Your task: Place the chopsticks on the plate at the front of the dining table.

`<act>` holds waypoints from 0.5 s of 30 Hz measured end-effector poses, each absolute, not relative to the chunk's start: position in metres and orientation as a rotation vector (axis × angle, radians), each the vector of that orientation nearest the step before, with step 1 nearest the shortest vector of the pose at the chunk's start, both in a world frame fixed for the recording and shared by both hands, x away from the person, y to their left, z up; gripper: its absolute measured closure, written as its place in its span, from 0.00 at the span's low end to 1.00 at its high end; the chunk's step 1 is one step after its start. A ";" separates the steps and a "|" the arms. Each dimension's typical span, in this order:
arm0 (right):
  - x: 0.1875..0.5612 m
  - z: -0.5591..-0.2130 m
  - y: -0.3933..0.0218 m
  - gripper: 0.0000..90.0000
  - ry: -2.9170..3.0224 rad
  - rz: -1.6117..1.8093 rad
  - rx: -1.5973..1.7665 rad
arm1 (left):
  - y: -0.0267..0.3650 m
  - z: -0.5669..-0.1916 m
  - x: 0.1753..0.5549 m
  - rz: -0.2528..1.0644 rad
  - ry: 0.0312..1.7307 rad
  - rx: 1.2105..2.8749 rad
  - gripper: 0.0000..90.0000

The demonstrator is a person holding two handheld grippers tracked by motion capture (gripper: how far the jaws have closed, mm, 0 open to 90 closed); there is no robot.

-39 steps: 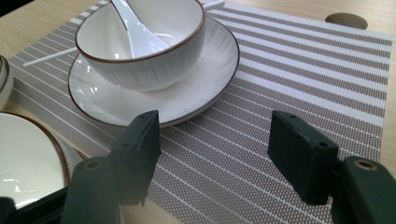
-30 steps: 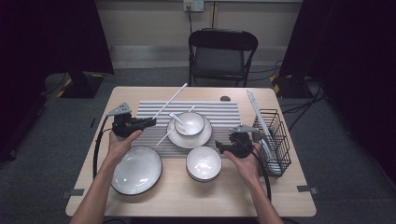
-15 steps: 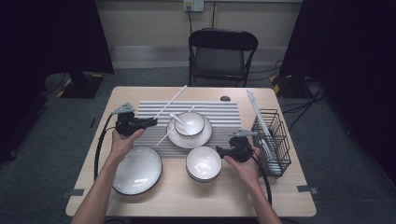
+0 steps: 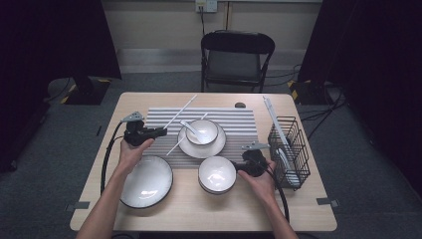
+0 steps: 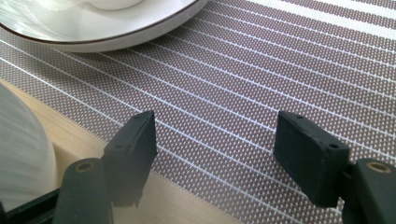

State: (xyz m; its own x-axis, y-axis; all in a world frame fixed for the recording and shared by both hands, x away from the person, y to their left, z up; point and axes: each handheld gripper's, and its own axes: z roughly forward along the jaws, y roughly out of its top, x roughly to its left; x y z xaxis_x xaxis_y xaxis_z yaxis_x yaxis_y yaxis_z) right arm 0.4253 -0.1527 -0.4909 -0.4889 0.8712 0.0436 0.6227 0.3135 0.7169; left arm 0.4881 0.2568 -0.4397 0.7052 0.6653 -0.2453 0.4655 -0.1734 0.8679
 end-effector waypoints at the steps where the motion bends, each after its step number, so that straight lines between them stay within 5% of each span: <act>1: 0.425 -0.492 -0.153 0.32 2.229 0.981 1.336 | 0.257 -0.441 0.489 0.222 0.900 1.815 0.95; 15: 0.423 -0.499 -0.154 0.23 2.166 0.954 1.336 | 0.261 -0.451 0.491 0.227 0.941 1.820 0.95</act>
